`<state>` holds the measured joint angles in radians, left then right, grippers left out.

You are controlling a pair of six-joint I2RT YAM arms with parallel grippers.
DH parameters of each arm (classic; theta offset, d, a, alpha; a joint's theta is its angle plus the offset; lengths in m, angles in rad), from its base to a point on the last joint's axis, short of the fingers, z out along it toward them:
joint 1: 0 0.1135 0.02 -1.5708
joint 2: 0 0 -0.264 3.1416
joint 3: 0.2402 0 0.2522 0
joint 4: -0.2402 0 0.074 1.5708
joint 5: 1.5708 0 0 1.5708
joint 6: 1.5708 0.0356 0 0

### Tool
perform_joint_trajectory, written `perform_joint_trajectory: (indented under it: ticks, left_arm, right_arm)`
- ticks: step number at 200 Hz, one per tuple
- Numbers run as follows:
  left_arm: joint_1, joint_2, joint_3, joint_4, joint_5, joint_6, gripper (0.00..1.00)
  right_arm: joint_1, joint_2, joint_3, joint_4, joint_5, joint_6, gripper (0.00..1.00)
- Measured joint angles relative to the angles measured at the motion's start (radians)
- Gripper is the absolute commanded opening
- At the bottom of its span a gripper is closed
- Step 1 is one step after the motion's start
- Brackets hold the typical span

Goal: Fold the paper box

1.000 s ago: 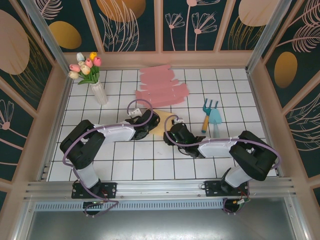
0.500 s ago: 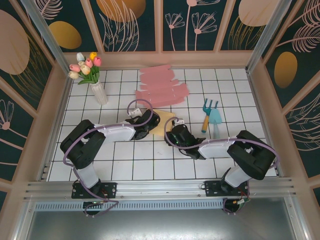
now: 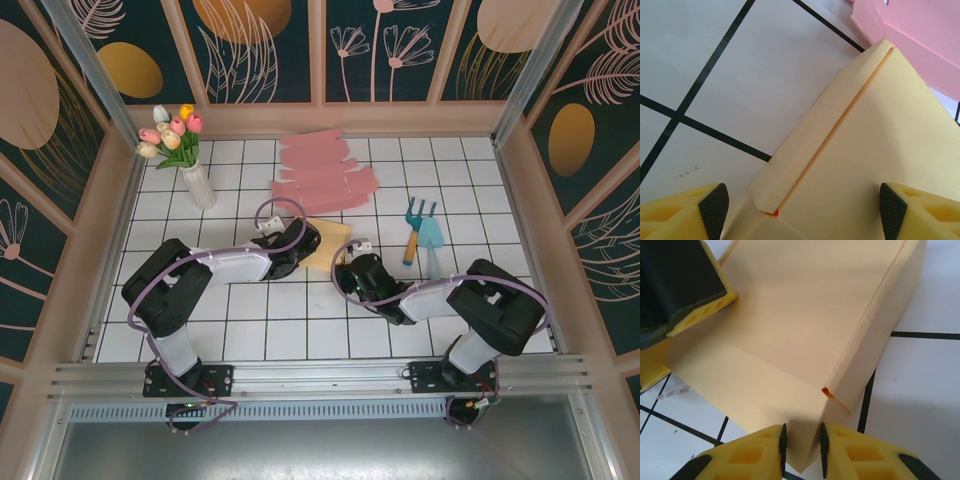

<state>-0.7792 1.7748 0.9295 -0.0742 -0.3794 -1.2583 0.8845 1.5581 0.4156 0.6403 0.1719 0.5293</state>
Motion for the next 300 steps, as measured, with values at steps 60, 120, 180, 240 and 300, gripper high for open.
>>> perform_joint_trajectory:
  ticks: [60,120,180,240,300]
  left_arm:
    - [0.0,0.0,0.0,0.0,-0.003,0.0,0.78]
    - [0.0,0.004,0.005,-0.004,-0.005,0.0,0.78]
    - [0.0,0.01,0.013,-0.004,-0.004,0.0,0.78]
    - [0.0,0.014,0.017,-0.003,-0.004,0.0,0.78]
    - [0.0,0.014,0.017,0.0,-0.003,0.0,0.78]
  right_arm:
    - [-0.014,-0.05,-0.006,-0.028,-0.067,0.011,0.28]
    - [-0.032,-0.074,-0.006,-0.057,-0.121,0.019,0.29]
    - [-0.043,-0.045,-0.006,-0.055,-0.121,0.032,0.45]
    - [-0.055,-0.035,-0.006,-0.054,-0.122,0.053,0.46]
    - [-0.078,-0.027,0.014,-0.057,-0.138,0.053,0.47]
